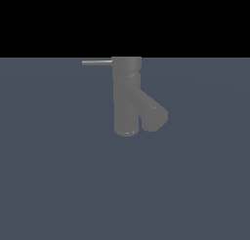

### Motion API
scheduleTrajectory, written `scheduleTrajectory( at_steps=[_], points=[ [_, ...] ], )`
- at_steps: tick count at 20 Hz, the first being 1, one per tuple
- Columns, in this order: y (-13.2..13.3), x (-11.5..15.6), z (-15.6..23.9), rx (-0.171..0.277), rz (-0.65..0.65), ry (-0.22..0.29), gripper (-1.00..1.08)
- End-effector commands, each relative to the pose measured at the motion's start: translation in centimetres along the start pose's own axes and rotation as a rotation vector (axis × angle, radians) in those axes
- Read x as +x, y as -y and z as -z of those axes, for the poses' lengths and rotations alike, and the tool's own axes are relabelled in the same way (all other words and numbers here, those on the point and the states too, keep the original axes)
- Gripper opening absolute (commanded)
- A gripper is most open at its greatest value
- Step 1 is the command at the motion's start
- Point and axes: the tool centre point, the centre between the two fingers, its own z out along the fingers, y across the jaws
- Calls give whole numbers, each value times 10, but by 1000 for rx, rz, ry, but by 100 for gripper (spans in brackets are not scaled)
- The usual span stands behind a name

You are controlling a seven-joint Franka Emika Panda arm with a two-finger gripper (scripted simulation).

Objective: Turn on the faucet by rotating a designated handle.

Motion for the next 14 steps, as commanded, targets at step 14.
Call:
scheduleTrajectory(
  at_steps=[14],
  points=[
    [51, 72, -55, 1, -365, 13, -100]
  ],
)
